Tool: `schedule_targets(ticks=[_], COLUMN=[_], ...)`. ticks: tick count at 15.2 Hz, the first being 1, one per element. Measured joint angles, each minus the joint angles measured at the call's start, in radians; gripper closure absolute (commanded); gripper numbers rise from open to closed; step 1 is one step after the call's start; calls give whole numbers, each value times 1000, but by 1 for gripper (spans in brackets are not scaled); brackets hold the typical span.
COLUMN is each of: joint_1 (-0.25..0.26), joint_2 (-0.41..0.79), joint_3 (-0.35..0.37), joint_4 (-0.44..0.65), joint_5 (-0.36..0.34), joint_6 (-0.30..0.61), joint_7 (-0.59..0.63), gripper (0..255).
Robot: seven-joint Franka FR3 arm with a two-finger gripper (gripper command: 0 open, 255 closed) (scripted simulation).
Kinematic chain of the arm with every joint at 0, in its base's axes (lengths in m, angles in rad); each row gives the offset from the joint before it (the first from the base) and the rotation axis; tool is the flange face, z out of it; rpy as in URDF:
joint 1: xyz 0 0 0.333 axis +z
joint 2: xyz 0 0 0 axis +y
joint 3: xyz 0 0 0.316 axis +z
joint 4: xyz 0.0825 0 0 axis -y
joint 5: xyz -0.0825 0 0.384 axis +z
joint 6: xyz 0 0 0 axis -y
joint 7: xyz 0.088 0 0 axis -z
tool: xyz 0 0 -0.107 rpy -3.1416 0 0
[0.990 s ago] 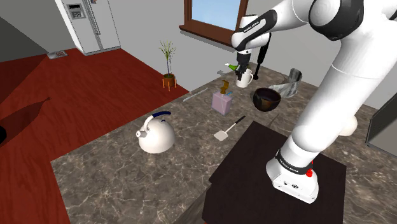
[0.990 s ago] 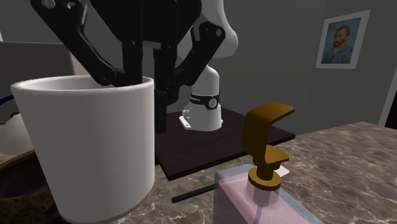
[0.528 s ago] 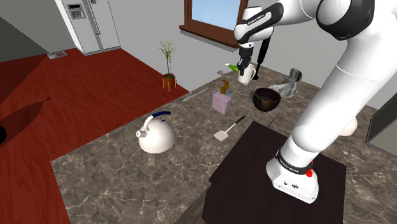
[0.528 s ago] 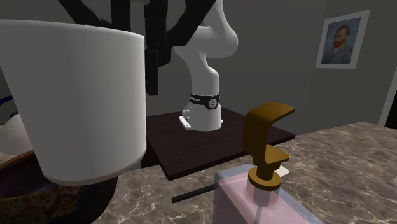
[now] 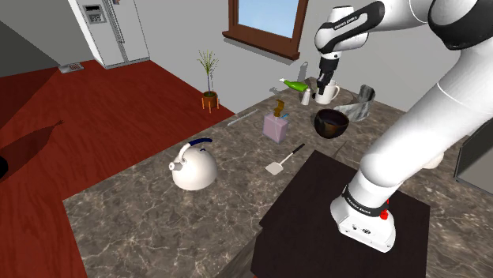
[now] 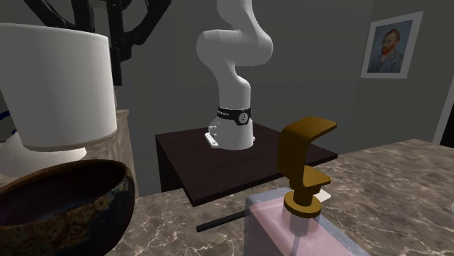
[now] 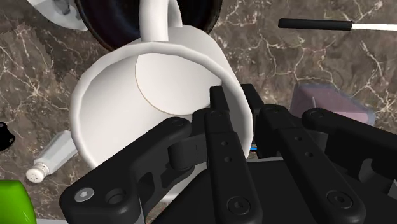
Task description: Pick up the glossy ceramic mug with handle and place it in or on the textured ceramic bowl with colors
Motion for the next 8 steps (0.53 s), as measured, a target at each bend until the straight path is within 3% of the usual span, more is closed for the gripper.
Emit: schedule_targets(ticks=[8], joint_1=[-92], joint_2=[-116], joint_3=[-87], joint_4=[-84], joint_5=[-89], joint_6=[0], joint_7=[-121], gripper=[255])
